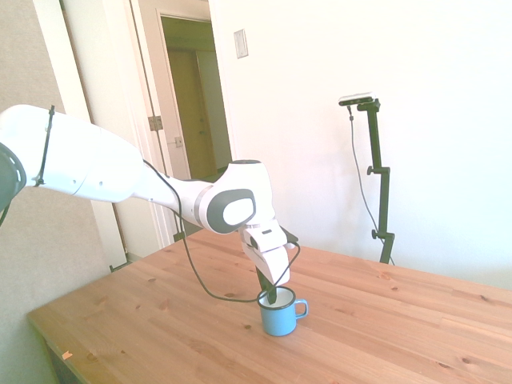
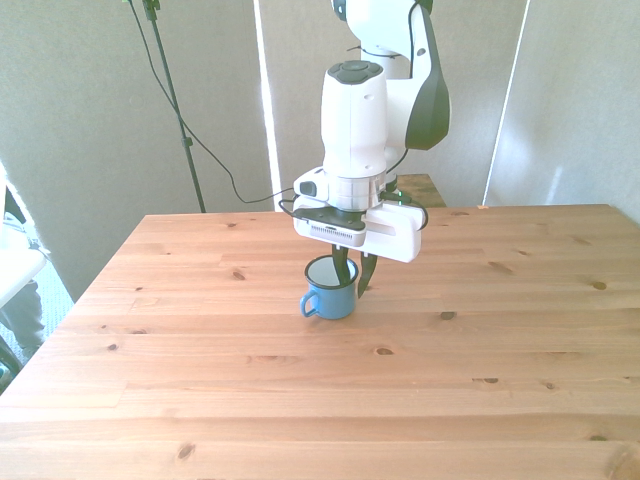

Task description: Flip the mug upright

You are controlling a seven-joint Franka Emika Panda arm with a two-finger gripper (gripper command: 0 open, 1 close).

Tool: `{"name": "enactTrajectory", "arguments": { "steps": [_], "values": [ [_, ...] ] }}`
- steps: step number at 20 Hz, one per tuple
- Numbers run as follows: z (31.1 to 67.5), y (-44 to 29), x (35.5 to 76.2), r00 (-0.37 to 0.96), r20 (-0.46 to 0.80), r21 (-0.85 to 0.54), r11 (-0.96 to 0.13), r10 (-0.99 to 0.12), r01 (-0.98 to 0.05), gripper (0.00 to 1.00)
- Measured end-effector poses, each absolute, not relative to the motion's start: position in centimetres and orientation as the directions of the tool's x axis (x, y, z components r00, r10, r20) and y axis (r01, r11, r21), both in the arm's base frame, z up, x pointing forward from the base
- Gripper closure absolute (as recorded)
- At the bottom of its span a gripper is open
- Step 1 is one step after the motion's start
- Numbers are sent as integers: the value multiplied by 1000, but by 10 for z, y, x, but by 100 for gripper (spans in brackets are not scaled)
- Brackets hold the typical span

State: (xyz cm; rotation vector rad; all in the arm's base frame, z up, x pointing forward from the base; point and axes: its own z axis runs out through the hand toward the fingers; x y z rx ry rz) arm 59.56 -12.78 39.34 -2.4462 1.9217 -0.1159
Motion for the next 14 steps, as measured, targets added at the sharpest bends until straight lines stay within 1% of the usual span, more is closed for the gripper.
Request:
{"name": "enactTrajectory", "arguments": {
  "steps": [4, 14],
  "values": [
    [404, -124, 594, 236, 39, -88, -238, -971, -967, 0],
    [461, -116, 578, 238, -13, -162, -232, -971, -959, 0]
  ]
}}
